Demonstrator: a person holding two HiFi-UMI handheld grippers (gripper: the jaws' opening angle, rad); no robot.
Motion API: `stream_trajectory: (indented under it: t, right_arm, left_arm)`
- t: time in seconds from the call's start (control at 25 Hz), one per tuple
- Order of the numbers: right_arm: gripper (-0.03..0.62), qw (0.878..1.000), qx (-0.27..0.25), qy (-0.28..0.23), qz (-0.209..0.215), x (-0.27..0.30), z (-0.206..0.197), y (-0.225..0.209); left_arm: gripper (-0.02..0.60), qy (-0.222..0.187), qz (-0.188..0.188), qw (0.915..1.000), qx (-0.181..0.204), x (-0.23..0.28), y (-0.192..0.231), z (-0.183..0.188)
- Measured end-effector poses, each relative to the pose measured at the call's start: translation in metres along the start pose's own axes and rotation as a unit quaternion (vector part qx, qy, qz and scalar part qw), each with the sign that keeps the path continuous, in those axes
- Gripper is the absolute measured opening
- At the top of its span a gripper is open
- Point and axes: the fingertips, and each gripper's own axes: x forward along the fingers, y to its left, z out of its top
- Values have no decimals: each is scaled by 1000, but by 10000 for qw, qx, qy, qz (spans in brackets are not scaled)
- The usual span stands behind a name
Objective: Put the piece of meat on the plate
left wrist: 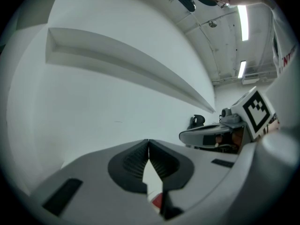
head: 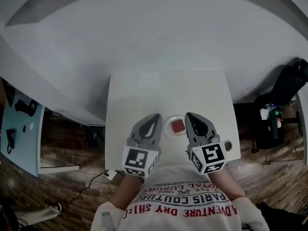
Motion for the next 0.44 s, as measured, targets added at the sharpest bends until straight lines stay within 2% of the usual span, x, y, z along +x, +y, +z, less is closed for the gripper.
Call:
stream_trajectory:
  t: [0.44]
  right_arm:
    - [12, 9999, -8, 70, -154, 2, -9, -8]
  left_arm:
    - [6, 44, -56, 10000, -54, 3, -1, -4]
